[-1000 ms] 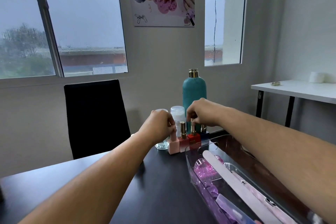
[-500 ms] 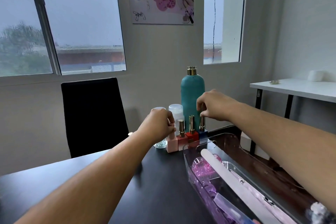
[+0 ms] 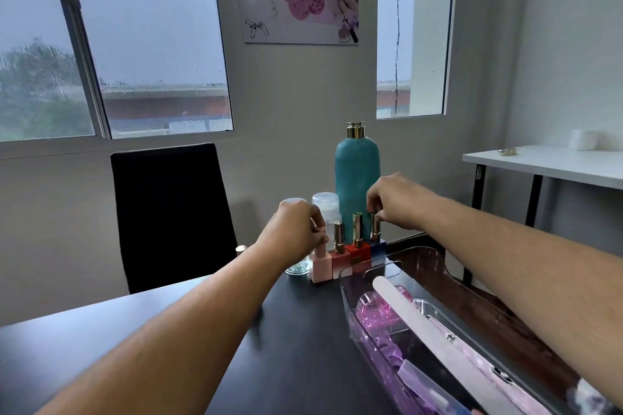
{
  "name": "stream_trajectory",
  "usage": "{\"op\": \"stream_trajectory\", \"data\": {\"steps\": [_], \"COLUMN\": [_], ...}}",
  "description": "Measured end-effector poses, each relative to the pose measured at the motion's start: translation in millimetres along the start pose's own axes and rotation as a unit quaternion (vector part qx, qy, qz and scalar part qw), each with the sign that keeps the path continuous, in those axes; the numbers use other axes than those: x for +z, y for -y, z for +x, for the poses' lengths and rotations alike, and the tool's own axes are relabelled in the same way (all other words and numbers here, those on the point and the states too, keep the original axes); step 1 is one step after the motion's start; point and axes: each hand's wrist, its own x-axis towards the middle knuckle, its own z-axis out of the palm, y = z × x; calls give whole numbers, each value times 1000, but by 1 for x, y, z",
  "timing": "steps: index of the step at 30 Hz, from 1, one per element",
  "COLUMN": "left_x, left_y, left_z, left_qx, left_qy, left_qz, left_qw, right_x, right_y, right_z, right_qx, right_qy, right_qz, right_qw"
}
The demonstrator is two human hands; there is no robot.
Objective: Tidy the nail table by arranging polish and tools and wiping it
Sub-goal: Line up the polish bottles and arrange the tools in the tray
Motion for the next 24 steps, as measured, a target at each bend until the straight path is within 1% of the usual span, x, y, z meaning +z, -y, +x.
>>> {"op": "stream_trajectory", "data": {"steps": [8, 12, 15, 17, 19, 21, 23, 24], "left_x": [-14, -54, -84, -96, -102, -102, -98, -95], "left_y": [-3, -5, 3, 13, 24, 35, 45, 49], "left_z": [-2, -6, -15, -25, -37, -47, -52, -54], "left_qx": [9, 26, 13, -1, -20, -38, -48, -48], "left_qy": [-1, -50, -57, -19, 41, 102, 132, 131], "left_qz": [10, 20, 48, 76, 95, 91, 77, 71], "left_qw": [1000, 998, 997, 997, 994, 990, 987, 988], "right_x": [-6, -18, -22, -20, -15, -9, -4, -1], "right_y": [-1, 8, 29, 45, 59, 69, 75, 78], "right_z": [-4, -7, -10, -11, -12, -10, -9, -8], "right_qx": [-14, -32, -68, -88, -100, -106, -111, -113], "right_qy": [6, -24, -9, 16, 30, 39, 48, 49], "right_qz": [-3, 3, 39, 63, 65, 54, 33, 23], "right_qw": [1000, 999, 997, 994, 992, 992, 992, 992]}}
